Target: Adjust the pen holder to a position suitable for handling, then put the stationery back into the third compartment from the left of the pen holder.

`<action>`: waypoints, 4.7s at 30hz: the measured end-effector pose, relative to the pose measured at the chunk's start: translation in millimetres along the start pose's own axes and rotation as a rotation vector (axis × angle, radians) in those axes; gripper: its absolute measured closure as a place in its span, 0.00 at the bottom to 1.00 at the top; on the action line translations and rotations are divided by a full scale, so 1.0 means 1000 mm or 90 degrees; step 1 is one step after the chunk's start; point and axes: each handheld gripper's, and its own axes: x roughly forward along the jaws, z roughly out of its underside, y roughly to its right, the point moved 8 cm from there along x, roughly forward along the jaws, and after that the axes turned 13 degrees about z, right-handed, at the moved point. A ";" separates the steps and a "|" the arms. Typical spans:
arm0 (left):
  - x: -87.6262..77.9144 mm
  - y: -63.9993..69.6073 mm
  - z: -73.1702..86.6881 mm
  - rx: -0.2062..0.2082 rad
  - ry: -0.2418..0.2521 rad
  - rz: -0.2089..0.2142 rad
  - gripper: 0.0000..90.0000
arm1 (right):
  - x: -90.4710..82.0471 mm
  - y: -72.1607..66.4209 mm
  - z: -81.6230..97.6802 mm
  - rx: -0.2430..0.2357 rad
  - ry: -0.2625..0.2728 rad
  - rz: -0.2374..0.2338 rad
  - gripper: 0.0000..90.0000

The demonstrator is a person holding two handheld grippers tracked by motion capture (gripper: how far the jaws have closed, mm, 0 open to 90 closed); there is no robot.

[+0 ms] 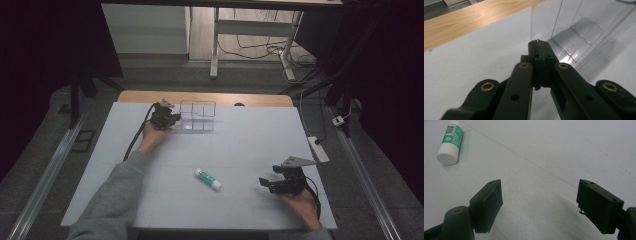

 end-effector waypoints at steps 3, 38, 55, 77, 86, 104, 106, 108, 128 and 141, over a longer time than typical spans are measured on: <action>0.004 0.002 -0.002 0.000 0.001 0.004 0.98 | 0.000 0.000 0.000 0.001 0.004 0.001 0.22; -0.028 0.052 -0.005 0.065 -0.037 0.075 0.98 | -0.005 0.000 -0.002 0.008 0.019 -0.007 0.22; -0.044 0.091 0.006 0.167 -0.094 0.183 0.52 | -0.004 0.000 -0.001 0.006 0.012 -0.001 0.22; -0.042 0.130 0.015 0.272 -0.156 0.266 0.38 | -0.004 0.000 0.000 -0.001 0.010 -0.003 0.22; -0.039 0.138 0.018 0.290 -0.175 0.278 0.38 | -0.004 0.001 0.001 -0.001 0.006 -0.003 0.22; -0.036 0.176 0.019 0.368 -0.202 0.313 0.37 | -0.004 0.000 0.001 -0.002 0.008 -0.004 0.22; -0.035 0.183 0.020 0.375 -0.206 0.321 0.37 | -0.004 0.000 0.001 -0.002 0.007 -0.005 0.22; -0.033 0.189 0.022 0.381 -0.213 0.328 0.37 | -0.004 0.000 0.001 -0.003 0.007 -0.005 0.22; -0.006 0.234 0.054 0.486 -0.348 0.386 0.32 | -0.004 -0.001 0.001 -0.006 0.001 -0.006 0.22; 0.003 0.244 0.064 0.547 -0.394 0.370 0.44 | -0.003 -0.001 0.002 -0.007 0.000 -0.007 0.23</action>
